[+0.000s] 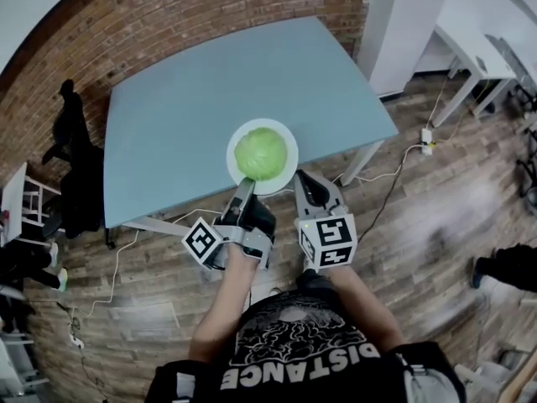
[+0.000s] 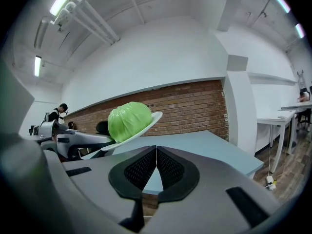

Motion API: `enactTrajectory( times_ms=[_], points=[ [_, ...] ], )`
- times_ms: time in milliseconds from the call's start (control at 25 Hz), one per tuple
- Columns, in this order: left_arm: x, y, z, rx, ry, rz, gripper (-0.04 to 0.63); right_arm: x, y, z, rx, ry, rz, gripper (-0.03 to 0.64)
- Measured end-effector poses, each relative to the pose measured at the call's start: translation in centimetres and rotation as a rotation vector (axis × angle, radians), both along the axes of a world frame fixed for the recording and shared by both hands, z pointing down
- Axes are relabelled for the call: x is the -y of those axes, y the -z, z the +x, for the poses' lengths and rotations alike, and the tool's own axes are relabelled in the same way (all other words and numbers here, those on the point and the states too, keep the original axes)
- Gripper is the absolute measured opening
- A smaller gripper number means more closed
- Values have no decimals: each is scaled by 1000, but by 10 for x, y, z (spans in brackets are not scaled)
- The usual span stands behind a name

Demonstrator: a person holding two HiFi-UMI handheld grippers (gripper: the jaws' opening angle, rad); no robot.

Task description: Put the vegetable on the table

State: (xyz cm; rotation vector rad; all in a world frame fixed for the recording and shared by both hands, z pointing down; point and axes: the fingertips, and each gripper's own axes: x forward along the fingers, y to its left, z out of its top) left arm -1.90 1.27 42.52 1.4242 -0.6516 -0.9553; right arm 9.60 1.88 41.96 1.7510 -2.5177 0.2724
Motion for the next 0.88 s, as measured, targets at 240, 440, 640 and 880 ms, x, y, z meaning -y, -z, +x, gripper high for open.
enactTrajectory(
  times_ms=[240, 440, 640, 880],
  points=[
    [28, -4, 24, 18, 19, -15, 9, 31, -8, 29, 9, 11, -15, 9],
    [48, -5, 42, 15, 42, -22, 9, 59, -10, 46, -54, 49, -2, 9],
    [66, -2, 59, 2, 64, -22, 9, 78, -5, 63, -71, 75, 2, 9],
    [79, 1, 72, -2, 76, -14, 9, 99, -4, 76, -70, 107, 6, 9]
  ],
)
